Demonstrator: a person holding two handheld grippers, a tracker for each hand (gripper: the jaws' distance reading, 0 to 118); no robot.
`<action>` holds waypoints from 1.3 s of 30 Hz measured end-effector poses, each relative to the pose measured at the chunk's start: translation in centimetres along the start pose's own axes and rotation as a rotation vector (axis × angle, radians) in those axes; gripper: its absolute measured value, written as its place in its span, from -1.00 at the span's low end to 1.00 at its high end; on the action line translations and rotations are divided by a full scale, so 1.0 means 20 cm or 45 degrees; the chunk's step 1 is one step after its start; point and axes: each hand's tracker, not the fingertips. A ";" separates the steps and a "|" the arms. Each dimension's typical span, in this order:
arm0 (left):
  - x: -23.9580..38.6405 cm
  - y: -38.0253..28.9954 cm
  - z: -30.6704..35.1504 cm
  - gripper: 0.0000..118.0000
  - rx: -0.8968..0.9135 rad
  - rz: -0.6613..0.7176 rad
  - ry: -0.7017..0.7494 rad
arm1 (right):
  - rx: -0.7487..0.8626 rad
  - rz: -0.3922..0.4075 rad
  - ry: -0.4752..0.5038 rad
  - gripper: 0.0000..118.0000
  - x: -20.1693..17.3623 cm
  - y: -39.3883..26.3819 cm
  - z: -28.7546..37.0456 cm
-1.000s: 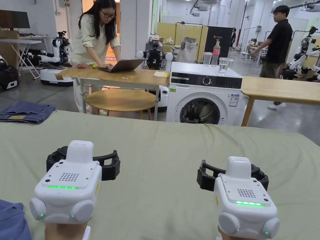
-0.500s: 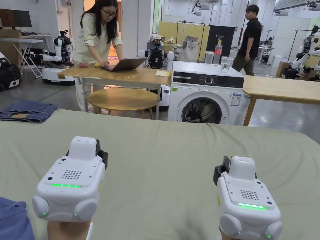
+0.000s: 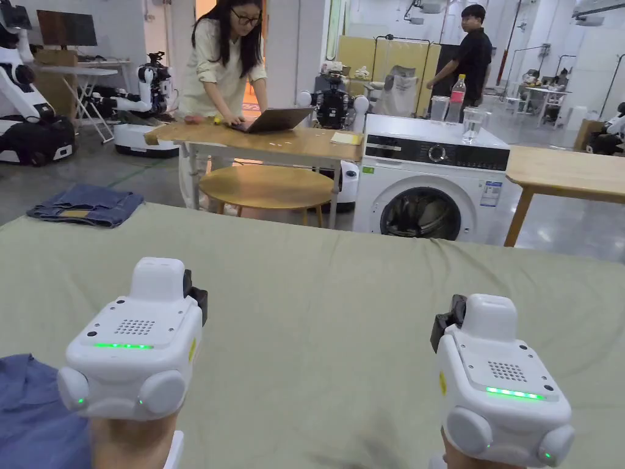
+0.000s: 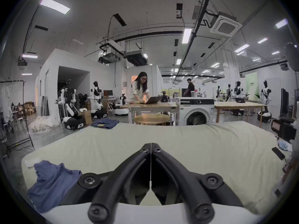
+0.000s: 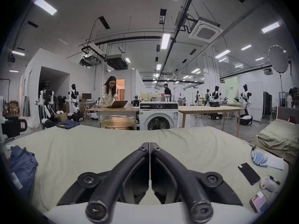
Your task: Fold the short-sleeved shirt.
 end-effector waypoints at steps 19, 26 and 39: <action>-0.93 -0.14 0.12 -1.00 -0.751 0.099 0.185 | -0.141 0.112 0.425 -1.00 -0.70 -0.14 -0.01; -1.16 -0.37 -0.08 0.39 -1.031 0.182 0.144 | -0.192 0.145 0.444 -1.00 -0.69 -0.20 -0.04; -1.14 -0.72 -0.17 -0.30 -1.135 0.077 0.156 | -0.257 0.135 0.415 -1.00 -0.61 -0.27 -0.07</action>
